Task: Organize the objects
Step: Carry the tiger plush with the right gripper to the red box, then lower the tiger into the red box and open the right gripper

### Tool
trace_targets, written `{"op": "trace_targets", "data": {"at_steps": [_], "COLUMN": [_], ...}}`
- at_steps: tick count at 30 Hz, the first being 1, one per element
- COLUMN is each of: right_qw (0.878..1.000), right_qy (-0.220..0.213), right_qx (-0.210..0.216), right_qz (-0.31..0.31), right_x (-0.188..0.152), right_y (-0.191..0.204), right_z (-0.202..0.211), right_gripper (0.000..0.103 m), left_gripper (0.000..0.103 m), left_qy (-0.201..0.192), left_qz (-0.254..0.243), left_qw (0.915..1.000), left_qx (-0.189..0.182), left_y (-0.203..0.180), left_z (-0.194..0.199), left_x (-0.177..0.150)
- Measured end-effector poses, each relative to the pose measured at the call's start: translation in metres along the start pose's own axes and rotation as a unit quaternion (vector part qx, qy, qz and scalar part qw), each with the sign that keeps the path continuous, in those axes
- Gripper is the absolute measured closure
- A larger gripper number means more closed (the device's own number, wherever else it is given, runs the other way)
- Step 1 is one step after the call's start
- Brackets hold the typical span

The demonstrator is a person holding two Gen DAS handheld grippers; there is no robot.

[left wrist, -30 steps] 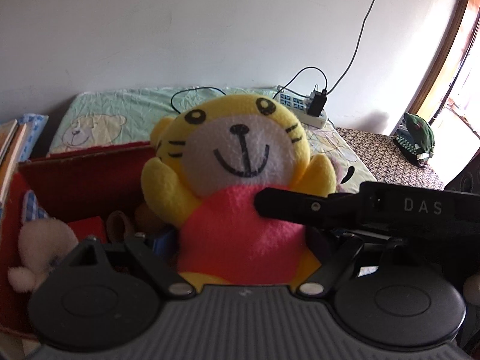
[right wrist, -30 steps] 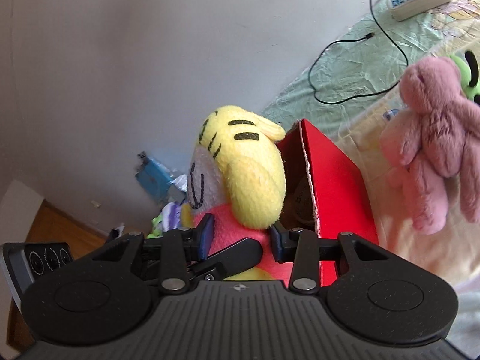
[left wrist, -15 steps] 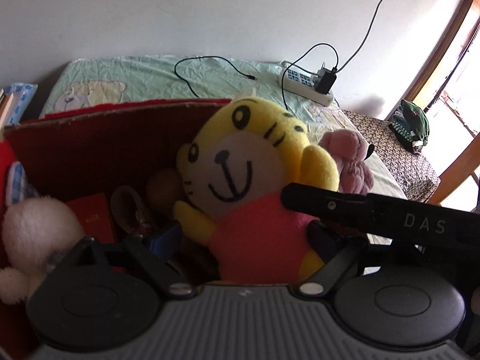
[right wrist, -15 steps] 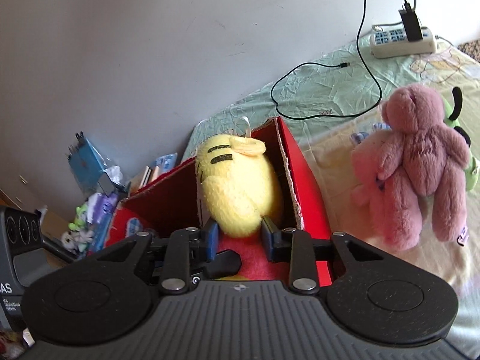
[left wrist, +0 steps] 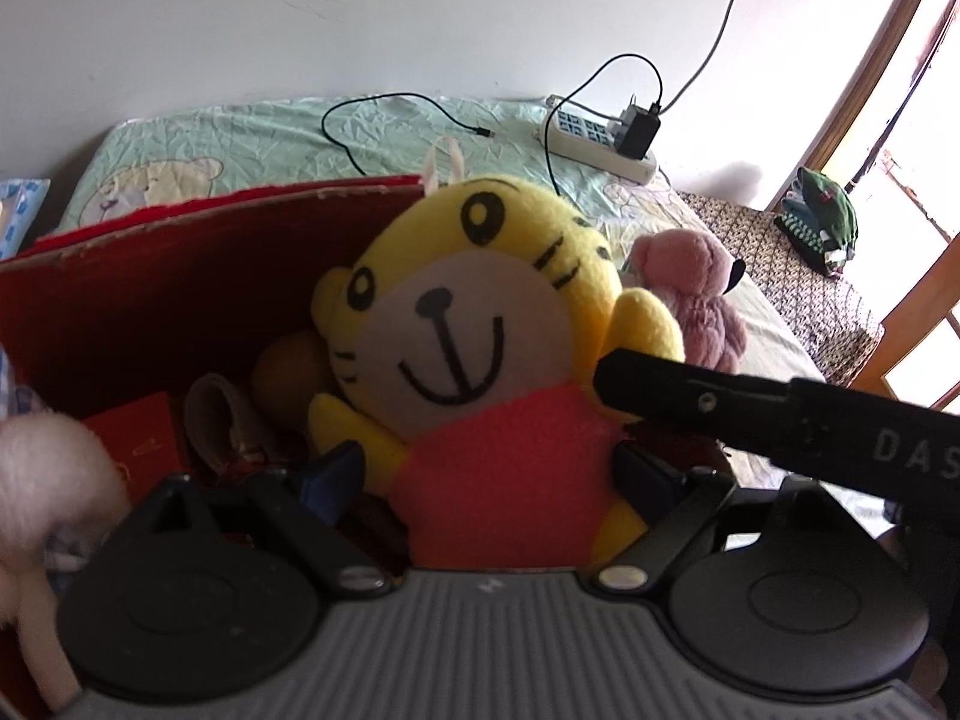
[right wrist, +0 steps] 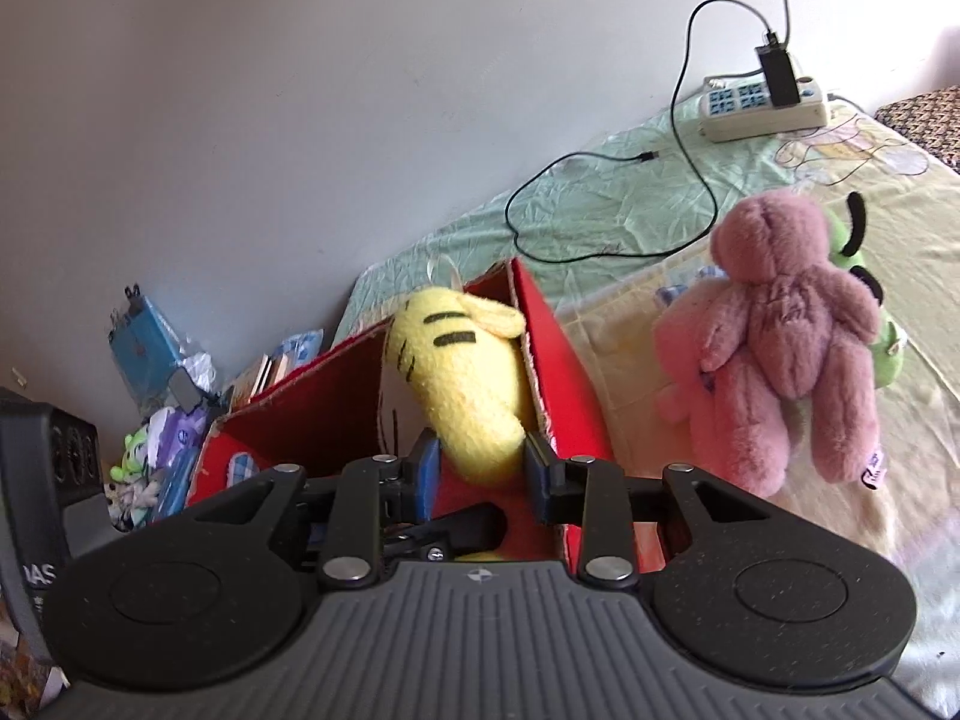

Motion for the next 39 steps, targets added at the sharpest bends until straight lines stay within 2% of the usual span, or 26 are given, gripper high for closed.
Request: {"op": "trace_targets", "data": {"at_steps": [7, 16, 24, 39], "right_qw": [1.0, 0.999, 0.999, 0.998], "right_qy": [-0.015, -0.012, -0.023, -0.001], "right_qx": [0.007, 0.024, 0.032, 0.056], "right_qz": [0.013, -0.019, -0.015, 0.006], "right_x": [-0.002, -0.002, -0.001, 0.004], "right_y": [0.001, -0.007, -0.012, -0.026], "right_z": [0.007, 0.014, 0.025, 0.027], "right_gripper": [0.068, 0.067, 0.067, 0.067], "left_gripper": [0.011, 0.008, 0.008, 0.007], "left_qy": [0.01, 0.011, 0.008, 0.013], "left_qz": [0.004, -0.007, -0.027, -0.009], "left_qw": [0.9999, 0.9989, 0.9964, 0.9872], "left_qx": [0.011, 0.044, 0.08, 0.159], "left_y": [0.001, -0.005, -0.016, -0.024], "left_z": [0.002, 0.006, 0.013, 0.02], "left_x": [0.002, 0.004, 0.007, 0.006]}}
Point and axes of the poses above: each gripper's, at about its wrist camera, not at the fingertips, and z roughly against the way its jaws point, y to its left, x to its top, the point moved 5 cm from there along -z, roughly the way its jaws point, and after that the axes turned 5 degrees about -x, right-handed, at the moved point
